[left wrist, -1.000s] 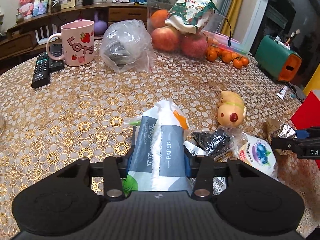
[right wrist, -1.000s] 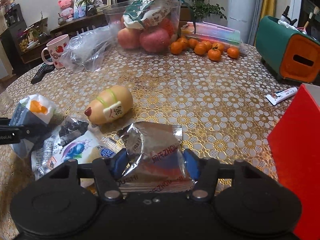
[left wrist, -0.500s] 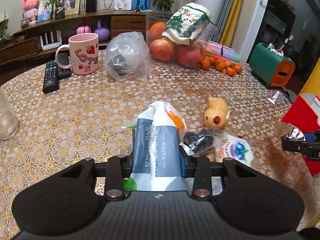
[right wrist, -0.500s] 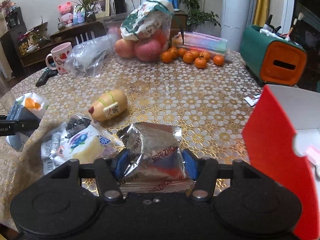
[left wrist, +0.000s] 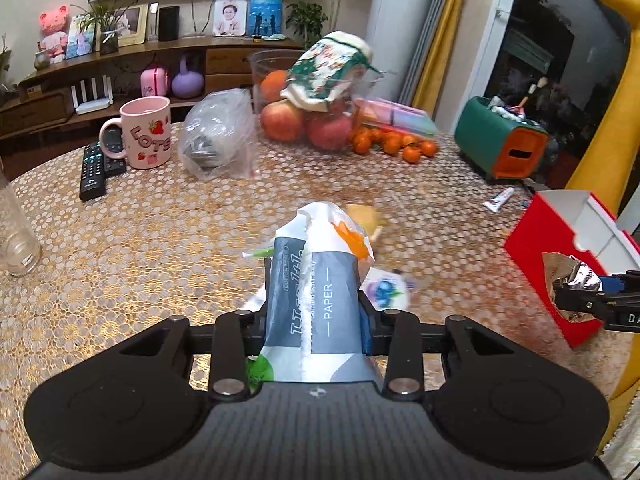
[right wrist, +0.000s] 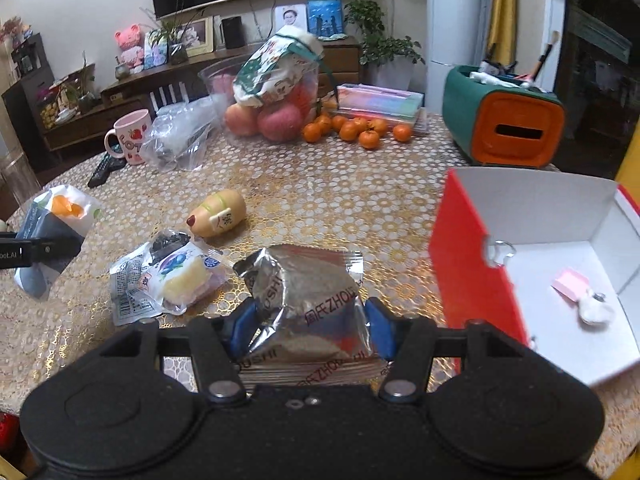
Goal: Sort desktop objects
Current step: 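Carry the silver packet and tissue pack over the red box with both grippers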
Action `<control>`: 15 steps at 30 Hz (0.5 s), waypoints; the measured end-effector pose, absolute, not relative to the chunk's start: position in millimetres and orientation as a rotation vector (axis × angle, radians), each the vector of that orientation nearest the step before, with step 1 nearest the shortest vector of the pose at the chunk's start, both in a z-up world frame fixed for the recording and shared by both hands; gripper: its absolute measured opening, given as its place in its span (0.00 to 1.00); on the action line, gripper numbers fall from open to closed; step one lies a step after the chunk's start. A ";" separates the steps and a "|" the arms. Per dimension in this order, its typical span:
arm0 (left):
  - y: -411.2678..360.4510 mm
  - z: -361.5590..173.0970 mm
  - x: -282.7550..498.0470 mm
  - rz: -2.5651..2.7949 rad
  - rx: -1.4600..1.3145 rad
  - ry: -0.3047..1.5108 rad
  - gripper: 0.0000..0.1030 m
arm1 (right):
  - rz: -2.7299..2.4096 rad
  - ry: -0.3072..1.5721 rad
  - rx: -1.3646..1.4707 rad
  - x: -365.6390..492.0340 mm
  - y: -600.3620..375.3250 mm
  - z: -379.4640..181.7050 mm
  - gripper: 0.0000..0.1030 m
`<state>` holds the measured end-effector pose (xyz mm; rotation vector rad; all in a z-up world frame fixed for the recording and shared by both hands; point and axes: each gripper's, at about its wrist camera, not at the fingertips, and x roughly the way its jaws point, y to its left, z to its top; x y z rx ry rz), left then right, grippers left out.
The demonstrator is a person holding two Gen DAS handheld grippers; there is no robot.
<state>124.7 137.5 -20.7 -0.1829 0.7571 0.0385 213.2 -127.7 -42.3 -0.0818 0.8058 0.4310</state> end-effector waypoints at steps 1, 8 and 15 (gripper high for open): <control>131.9 -17.9 122.8 0.034 -0.182 0.755 0.35 | 0.427 0.802 -0.075 210.8 -131.8 -40.3 0.56; 88.3 3.3 112.7 -0.017 -0.198 0.743 0.35 | 0.410 0.752 -0.022 191.9 -160.9 -21.9 0.56; 37.8 17.9 113.5 -0.079 -0.187 0.736 0.35 | 0.377 0.707 0.013 177.6 -193.3 -8.1 0.56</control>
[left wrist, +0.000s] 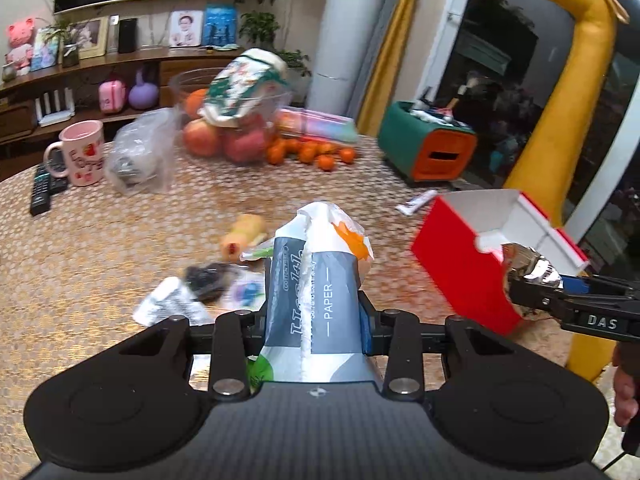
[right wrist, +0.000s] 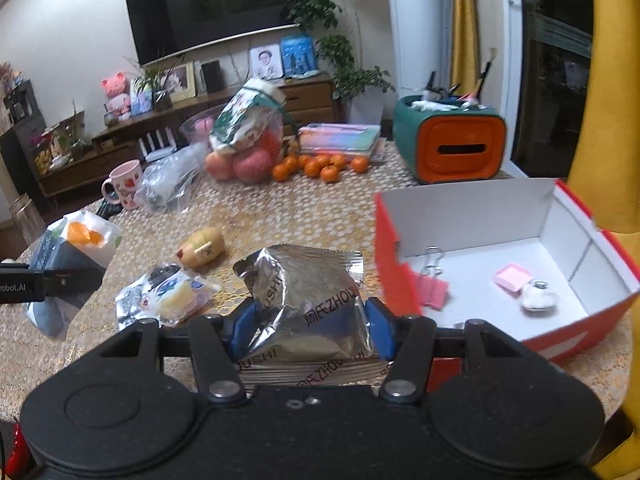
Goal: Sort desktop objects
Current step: 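Carry the silver packet and tissue pack over the red box with both grippers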
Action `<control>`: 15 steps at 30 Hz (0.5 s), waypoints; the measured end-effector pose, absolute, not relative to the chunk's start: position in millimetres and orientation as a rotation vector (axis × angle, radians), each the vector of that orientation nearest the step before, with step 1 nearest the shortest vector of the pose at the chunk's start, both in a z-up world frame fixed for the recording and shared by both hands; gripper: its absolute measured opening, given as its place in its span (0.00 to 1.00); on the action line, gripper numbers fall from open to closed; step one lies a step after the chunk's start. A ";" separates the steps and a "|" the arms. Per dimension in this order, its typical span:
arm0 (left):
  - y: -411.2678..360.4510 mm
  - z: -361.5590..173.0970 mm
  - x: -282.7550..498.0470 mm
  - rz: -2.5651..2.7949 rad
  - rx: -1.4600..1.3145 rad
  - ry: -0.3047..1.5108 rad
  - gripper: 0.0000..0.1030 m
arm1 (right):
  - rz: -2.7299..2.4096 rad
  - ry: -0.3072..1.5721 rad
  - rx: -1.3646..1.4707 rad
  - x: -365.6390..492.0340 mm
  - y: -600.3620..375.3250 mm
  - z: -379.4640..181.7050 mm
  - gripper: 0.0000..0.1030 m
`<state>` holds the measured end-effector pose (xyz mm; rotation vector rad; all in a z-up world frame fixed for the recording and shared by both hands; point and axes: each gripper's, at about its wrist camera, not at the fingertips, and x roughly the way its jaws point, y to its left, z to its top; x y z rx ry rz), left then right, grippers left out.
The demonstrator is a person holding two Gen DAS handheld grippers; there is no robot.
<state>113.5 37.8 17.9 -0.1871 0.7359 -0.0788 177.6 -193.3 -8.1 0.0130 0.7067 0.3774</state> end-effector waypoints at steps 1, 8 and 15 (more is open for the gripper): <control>29.9 19.0 114.9 -0.091 -0.181 0.738 0.35 | 0.371 0.703 0.017 176.7 -197.9 -7.1 0.56; -28.5 24.5 128.7 -0.186 -0.152 0.742 0.35 | 0.324 0.689 0.060 176.4 -237.4 -5.4 0.56; -81.7 28.5 142.3 -0.261 -0.119 0.737 0.35 | 0.273 0.671 0.082 177.2 -278.1 0.0 0.56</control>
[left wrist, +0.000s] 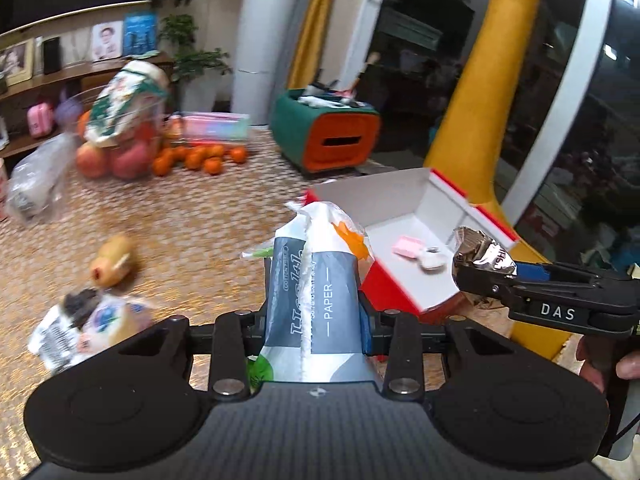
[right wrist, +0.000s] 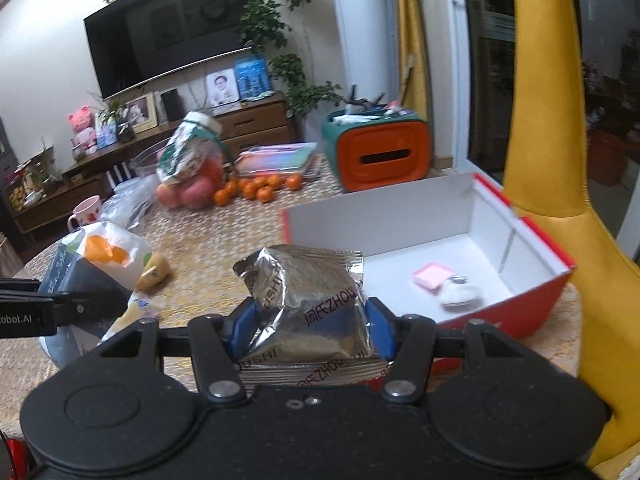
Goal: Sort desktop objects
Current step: 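Carry the silver packet and tissue pack over the red box with both grippers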
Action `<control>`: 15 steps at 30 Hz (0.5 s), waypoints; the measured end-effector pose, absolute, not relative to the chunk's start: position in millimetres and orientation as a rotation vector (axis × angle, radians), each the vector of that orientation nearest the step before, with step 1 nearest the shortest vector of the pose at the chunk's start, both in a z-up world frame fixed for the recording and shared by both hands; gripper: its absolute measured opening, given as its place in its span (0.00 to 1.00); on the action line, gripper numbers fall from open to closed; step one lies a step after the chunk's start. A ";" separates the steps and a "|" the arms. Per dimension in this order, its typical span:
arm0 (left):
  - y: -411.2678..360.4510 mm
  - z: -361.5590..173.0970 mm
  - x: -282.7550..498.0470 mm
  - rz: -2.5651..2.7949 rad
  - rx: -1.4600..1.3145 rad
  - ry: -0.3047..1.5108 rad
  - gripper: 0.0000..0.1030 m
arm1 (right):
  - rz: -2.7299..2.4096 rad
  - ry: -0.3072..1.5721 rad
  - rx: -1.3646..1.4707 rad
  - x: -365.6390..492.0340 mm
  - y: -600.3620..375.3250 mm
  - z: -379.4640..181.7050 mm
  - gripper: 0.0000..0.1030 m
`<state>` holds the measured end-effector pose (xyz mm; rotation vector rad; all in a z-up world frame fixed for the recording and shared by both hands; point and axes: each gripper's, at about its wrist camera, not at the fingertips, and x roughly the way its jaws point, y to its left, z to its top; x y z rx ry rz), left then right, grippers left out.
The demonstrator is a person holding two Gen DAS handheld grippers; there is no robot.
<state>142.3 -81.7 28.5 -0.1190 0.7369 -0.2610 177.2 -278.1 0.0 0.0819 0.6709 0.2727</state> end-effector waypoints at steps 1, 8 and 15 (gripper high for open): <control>-87.8 28.5 144.1 -0.270 -0.113 0.738 0.35 | 0.263 0.668 0.083 177.2 -284.0 0.9 0.56; -127.0 28.4 156.0 -0.317 -0.076 0.744 0.35 | 0.206 0.655 0.088 181.2 -318.7 2.8 0.56; -164.6 31.3 172.7 -0.360 -0.046 0.737 0.35 | 0.176 0.657 0.117 193.9 -348.3 5.3 0.56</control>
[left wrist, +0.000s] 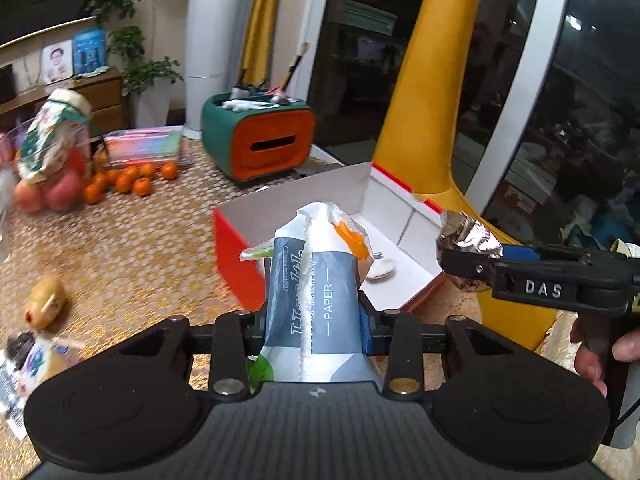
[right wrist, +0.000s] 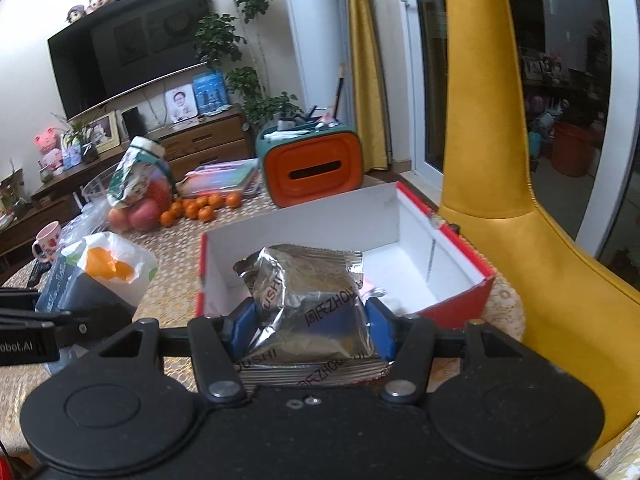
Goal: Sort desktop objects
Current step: 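Carry the silver packet and tissue pack over the red box with both grippers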
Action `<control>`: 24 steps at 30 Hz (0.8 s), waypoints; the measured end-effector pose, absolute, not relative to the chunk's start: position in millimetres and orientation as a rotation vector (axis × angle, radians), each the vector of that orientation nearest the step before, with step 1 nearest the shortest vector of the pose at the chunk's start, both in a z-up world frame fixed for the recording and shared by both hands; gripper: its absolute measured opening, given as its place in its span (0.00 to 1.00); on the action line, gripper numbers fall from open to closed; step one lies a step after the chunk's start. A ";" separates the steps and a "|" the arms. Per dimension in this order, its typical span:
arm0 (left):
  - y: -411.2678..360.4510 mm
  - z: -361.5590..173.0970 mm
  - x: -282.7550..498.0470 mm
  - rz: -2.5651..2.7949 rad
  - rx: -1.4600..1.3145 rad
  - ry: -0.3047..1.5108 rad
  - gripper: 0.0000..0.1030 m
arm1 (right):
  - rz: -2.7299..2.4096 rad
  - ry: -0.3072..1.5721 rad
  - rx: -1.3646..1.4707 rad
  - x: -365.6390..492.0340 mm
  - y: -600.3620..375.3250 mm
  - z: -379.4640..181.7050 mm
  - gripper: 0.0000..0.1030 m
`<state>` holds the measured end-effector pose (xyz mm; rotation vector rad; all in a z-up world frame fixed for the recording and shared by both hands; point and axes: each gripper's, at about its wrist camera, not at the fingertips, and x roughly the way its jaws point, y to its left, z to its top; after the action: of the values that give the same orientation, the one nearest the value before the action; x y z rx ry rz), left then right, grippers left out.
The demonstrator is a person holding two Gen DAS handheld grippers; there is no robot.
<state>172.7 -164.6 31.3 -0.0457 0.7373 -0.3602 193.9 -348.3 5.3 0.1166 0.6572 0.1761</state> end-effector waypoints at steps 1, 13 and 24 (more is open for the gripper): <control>-170.3 31.2 176.5 -0.367 -0.043 0.740 0.35 | 0.174 0.656 0.121 197.6 -352.0 6.6 0.56; -221.1 17.9 224.6 -0.403 0.019 0.763 0.35 | 0.109 0.668 0.102 254.1 -376.2 3.4 0.56; -238.0 -18.1 283.4 -0.385 0.024 0.856 0.35 | 0.084 0.758 0.092 310.1 -378.7 -28.0 0.55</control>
<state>283.4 -238.0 -18.1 0.0242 0.8555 -0.3849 310.1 -378.7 -28.0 0.0920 0.7579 0.0842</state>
